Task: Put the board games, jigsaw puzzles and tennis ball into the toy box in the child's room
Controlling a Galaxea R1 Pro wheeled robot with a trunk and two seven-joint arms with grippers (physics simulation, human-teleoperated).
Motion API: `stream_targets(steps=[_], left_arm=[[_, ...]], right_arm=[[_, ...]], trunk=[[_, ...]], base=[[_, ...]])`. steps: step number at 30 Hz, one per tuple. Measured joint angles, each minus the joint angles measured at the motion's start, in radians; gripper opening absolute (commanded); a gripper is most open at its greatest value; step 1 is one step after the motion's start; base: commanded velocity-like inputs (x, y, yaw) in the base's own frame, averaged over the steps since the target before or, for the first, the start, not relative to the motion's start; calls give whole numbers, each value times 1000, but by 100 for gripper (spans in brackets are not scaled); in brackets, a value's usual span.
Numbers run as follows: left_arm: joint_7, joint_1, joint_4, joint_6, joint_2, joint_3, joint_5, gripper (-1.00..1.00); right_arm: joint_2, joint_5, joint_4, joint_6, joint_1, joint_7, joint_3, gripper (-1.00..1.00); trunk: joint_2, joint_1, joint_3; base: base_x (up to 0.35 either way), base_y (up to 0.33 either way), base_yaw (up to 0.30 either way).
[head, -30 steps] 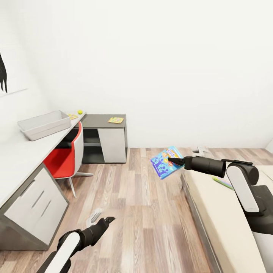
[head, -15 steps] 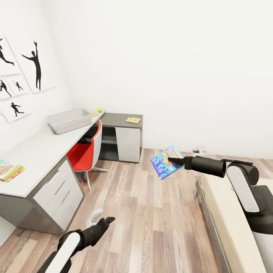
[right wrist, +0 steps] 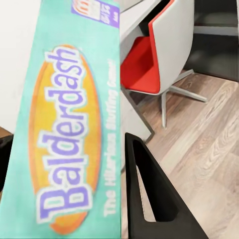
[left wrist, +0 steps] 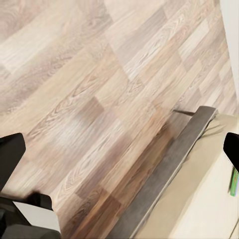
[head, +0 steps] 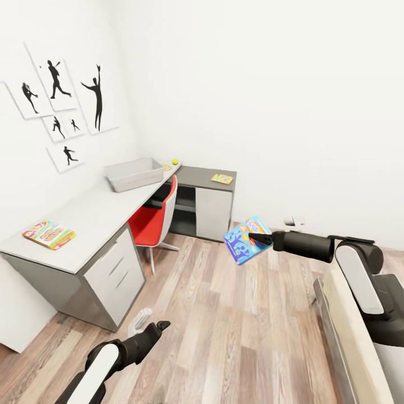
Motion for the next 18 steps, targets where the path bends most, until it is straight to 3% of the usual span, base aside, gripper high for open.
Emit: stream_targets(steps=[3,10,18], left_arm=[[0,0,0,0,0,0,0,100],[0,0,0,0,-1,0,0,100],[0,-1,0,0,-3,0,0,100]], right_arm=[[0,0,0,0,0,0,0,-100],[0,0,0,0,0,0,0,-100],[0,-4,0,1,0,1,-1,-100]], trunk=[[21,-12,9],[21,-12,10],[21,-12,10]], base=[[0,0,297],[0,0,289],[0,0,86]])
